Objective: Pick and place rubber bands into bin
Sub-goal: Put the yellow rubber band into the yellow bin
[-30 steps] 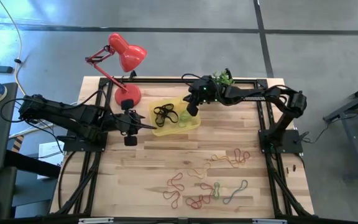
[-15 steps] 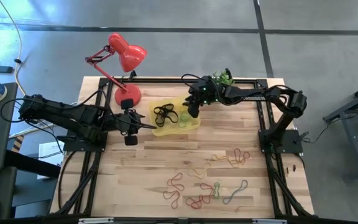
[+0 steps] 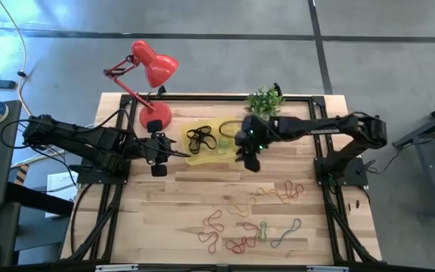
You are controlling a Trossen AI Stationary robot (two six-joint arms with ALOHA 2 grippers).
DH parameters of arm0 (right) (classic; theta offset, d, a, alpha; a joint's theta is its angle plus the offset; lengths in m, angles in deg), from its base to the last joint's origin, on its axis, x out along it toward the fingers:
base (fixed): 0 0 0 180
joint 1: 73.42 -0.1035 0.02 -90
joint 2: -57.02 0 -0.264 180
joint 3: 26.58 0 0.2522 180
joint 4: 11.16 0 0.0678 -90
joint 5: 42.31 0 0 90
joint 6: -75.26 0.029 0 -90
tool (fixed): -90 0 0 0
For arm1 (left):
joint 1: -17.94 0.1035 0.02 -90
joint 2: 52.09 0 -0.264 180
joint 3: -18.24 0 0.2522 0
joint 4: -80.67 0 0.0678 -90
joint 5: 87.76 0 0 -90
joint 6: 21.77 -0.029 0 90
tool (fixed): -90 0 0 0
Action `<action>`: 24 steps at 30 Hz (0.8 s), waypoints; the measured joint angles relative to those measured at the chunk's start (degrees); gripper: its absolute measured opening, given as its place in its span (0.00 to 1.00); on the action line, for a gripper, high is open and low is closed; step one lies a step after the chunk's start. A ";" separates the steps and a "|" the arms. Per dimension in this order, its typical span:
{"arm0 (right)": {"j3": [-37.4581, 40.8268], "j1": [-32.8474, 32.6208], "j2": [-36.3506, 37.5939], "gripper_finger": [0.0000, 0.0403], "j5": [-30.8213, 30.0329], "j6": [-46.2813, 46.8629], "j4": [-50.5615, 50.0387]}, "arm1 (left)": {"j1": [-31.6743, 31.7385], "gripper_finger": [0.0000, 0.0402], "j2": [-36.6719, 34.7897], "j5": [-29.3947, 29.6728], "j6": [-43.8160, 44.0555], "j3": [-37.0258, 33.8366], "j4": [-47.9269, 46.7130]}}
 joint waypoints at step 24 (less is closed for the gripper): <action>7.75 -27.29 2.60 0.43 -14.63 25.71 -19.60 | 0.00 0.34 0.00 0.78 -3.20 0.00 -0.03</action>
